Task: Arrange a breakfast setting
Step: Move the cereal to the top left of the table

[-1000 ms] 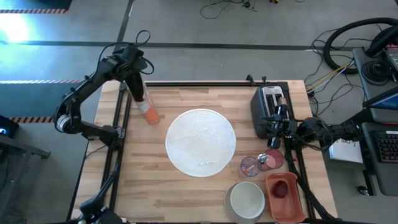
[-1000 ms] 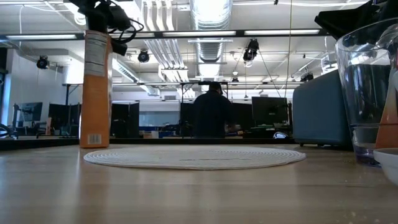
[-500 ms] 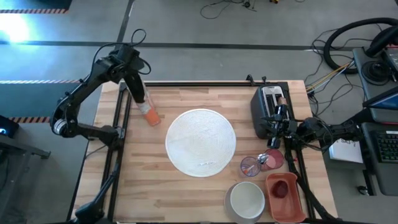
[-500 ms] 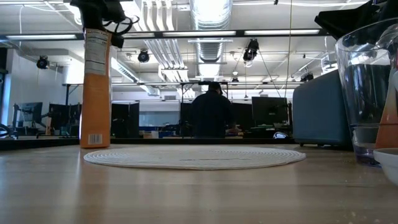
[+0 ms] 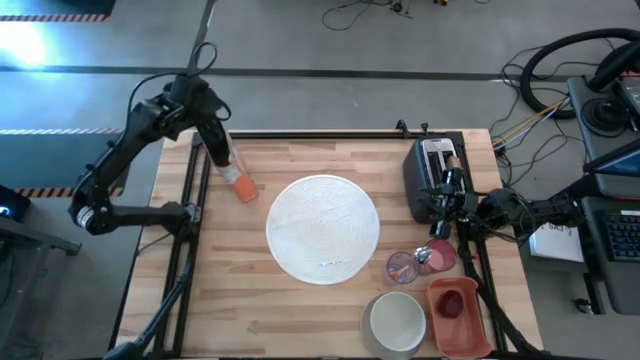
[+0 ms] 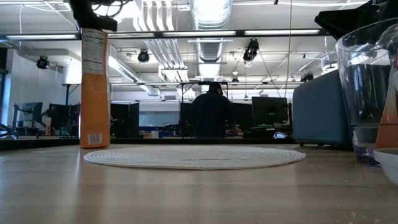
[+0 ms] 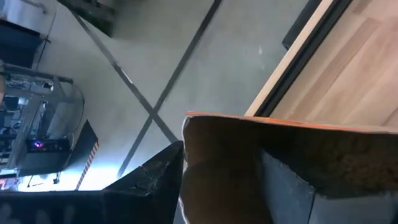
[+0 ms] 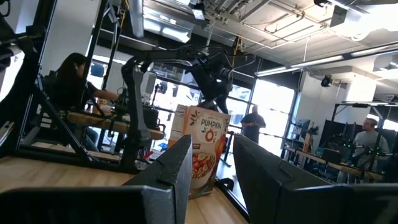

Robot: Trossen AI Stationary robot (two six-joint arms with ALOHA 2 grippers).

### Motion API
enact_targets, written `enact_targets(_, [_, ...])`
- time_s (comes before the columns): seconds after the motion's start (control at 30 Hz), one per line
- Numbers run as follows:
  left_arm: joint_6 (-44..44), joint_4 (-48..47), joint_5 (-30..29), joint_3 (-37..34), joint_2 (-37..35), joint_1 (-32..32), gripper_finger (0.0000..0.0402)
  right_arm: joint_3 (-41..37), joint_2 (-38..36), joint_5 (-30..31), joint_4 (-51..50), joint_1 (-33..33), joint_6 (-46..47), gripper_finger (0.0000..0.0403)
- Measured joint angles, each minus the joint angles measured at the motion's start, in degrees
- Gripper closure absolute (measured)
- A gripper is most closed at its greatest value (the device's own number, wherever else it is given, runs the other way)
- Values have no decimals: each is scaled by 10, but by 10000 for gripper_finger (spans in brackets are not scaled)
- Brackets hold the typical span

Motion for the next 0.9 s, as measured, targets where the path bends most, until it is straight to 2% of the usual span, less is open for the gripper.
enact_targets(0.37, [-33, 23, 1, 0, -30, -11, 223, 0, 0, 0, 0, 0, 0, 296])
enact_targets(0.6, [-92, 23, 1, 0, -50, -24, 223, 0, 0, 0, 0, 0, 0, 296])
enact_targets(0.9, [-232, 17, 82, 0, -104, -53, 223, 0, 0, 0, 0, 0, 0, 296])
